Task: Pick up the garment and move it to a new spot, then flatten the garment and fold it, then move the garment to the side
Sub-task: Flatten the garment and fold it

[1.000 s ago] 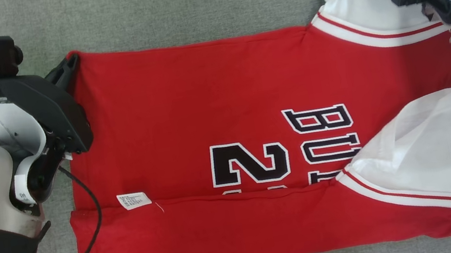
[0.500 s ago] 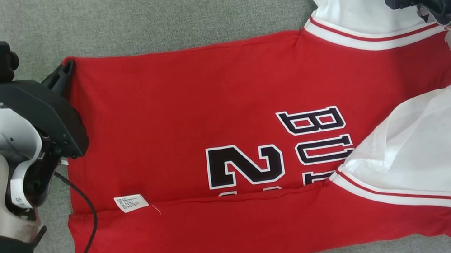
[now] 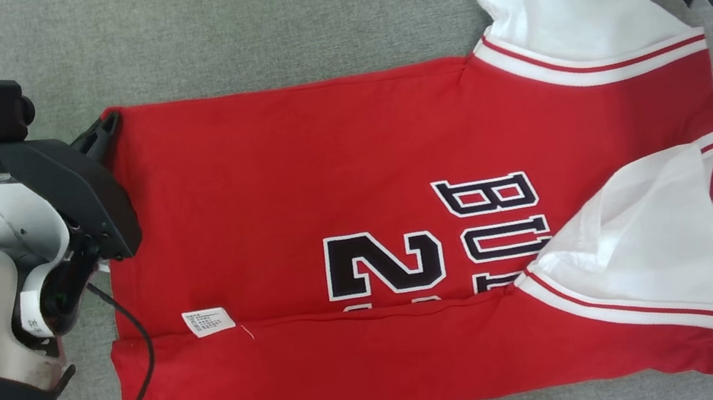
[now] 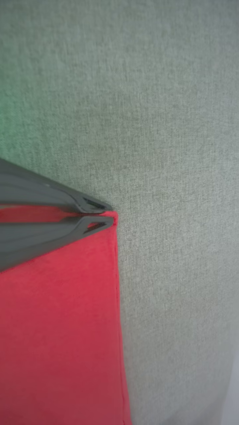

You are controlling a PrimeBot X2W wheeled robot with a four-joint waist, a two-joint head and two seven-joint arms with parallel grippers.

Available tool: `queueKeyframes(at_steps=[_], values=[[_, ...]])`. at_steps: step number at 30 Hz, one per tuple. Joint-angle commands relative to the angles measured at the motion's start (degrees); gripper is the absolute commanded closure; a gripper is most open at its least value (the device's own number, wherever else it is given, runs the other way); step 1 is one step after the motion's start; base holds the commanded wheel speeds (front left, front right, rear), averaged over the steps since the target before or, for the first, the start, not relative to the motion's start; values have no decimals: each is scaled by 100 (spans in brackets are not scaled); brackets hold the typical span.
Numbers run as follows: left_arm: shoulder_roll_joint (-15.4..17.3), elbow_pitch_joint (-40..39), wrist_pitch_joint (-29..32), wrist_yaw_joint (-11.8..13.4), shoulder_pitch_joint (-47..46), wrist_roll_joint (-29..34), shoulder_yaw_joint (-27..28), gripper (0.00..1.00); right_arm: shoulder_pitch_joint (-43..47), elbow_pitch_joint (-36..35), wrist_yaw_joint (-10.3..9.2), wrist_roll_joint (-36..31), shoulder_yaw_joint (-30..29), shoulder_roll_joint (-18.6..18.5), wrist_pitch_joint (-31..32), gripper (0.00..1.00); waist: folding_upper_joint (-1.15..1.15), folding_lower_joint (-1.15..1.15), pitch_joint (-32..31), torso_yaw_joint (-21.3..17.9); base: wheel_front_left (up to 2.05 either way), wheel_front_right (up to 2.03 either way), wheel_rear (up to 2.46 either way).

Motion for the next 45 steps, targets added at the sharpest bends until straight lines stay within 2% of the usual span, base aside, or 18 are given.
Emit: queueKeyframes(at_steps=[1, 10, 21, 23, 24, 25, 26, 27, 38, 42, 45], values=[[19, 21, 3, 21, 51, -30, -3, 100, 179, -93, -13, -17, 27, -84, 192, 0, 0, -1, -21, -30, 0, 0, 0], [-43, 72, 26, 7, -69, -27, -51, 100, 511, -278, -13, -6, -125, -78, 549, 0, 0, -1, 76, -5, 0, 0, 0], [-158, 335, -106, -110, -194, -78, -103, 100, 589, -362, -13, 51, 44, 80, 567, 0, 0, -1, 63, 91, 0, 0, 0], [-174, 385, -116, -141, -223, -93, -114, 100, 602, -320, -13, 58, 78, 58, 605, 32, 0, -1, 53, 96, 0, 0, 0], [-184, 402, -127, -139, -238, -100, -120, 100, 606, -299, -13, 63, 86, 40, 599, 58, 0, -1, 51, 99, 0, 0, 0], [-198, 425, -140, -147, -254, -107, -127, 100, 611, -274, -13, 67, 95, 27, 588, 65, 0, -1, 48, 102, 0, 0, 0], [-217, 446, -157, -167, -268, -112, -133, 100, 616, -270, -13, 70, 112, 17, 540, 77, 0, -1, 44, 105, 0, 0, 0], [-231, 462, -179, -192, -288, -110, -137, 100, 617, -273, -13, 66, 137, 7, 489, 100, 0, -1, 39, 107, 0, 0, 0], [-404, 646, -1356, -172, -69, 191, -81, 100, 812, -384, -13, 333, 170, -42, -464, 100, 0, -1, -341, 80, 0, 0, 0], [-486, 662, -1689, -174, 211, 372, -238, 100, 1128, -719, -13, 738, 278, -139, -772, 100, 0, -1, -588, 138, 0, 0, 0], [-465, 561, -1973, -108, 449, 569, -372, 100, 1484, -1229, -13, 1066, 380, -355, -864, 100, 0, -1, -768, 152, 0, 0, 0]])
